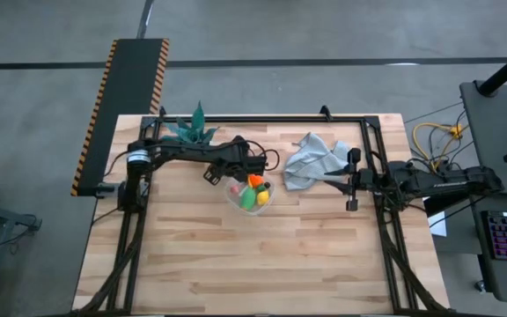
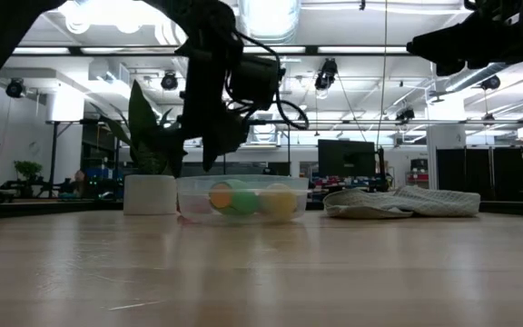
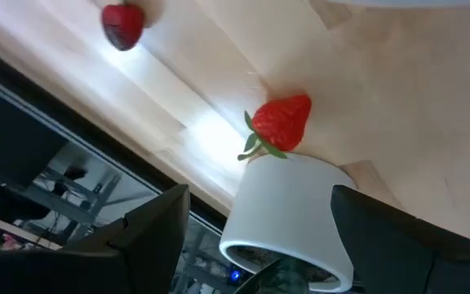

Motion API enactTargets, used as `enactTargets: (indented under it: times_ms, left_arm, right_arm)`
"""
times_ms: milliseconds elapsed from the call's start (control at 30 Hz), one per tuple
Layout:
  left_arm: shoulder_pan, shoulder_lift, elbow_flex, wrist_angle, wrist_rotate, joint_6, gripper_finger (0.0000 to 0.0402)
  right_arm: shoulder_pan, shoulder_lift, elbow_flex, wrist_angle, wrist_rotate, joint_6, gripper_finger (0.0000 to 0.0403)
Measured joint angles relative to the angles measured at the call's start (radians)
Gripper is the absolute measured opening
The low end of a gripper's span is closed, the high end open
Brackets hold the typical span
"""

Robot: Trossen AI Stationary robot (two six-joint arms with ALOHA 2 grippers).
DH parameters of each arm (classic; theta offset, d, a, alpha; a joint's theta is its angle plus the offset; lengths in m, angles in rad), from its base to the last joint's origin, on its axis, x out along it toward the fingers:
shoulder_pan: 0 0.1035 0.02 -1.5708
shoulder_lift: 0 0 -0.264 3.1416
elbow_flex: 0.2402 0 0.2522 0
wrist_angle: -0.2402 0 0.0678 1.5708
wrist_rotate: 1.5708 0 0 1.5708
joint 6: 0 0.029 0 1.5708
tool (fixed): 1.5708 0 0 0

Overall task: Pick and placing Produce into tupperware
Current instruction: Put the red strawberry into the transparent bin

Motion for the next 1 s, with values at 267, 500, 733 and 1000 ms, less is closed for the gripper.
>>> enactTargets:
  times_ms: [267, 500, 733, 1000]
  left_arm:
    - [0.040, 0.025, -0.001, 0.013, 0.080, 0.048, 0.0283]
    - [0.061, 0.037, -0.015, 0.019, 0.082, 0.094, 0.0283]
    - [0.083, 0.040, -0.046, 0.119, 0.084, 0.164, 0.0283]
    - [0.090, 0.040, -0.080, 0.129, 0.087, 0.253, 0.0283]
  right_arm:
    - [0.000, 0.000, 0.000, 0.014, 0.000, 0.000, 0.0082]
    - [0.000, 0.000, 0.000, 0.014, 0.000, 0.002, 0.0090]
    - [0.000, 0.000, 0.000, 0.014, 0.000, 0.003, 0.0086]
    - [0.000, 0.000, 0.000, 0.016, 0.000, 0.000, 0.0078]
